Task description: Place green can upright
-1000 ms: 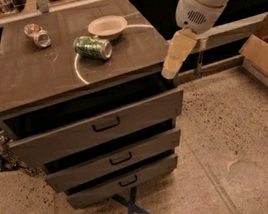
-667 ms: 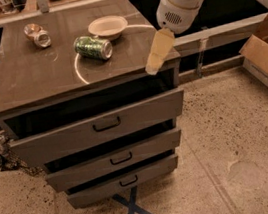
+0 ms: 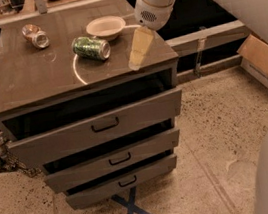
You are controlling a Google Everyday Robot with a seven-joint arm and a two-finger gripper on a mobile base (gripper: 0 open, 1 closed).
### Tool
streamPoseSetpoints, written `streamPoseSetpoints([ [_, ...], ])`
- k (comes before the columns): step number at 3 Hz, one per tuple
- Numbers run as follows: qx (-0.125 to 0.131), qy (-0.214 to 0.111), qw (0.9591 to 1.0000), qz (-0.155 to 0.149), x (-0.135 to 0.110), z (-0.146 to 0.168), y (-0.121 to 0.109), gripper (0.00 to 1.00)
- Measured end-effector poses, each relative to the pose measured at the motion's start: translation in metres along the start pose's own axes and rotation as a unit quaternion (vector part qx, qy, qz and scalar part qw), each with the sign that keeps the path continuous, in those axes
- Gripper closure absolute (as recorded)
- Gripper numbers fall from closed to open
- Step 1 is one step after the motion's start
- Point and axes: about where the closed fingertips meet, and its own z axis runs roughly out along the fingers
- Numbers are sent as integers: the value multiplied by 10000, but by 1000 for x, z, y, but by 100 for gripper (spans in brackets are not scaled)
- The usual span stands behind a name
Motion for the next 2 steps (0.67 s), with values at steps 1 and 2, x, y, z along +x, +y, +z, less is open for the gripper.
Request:
streamPoseSetpoints([
  [1,-113,-116,9995,258,-16,14,-15,0],
  [2,-229,-198,9989,353,-43,35,-32,0],
])
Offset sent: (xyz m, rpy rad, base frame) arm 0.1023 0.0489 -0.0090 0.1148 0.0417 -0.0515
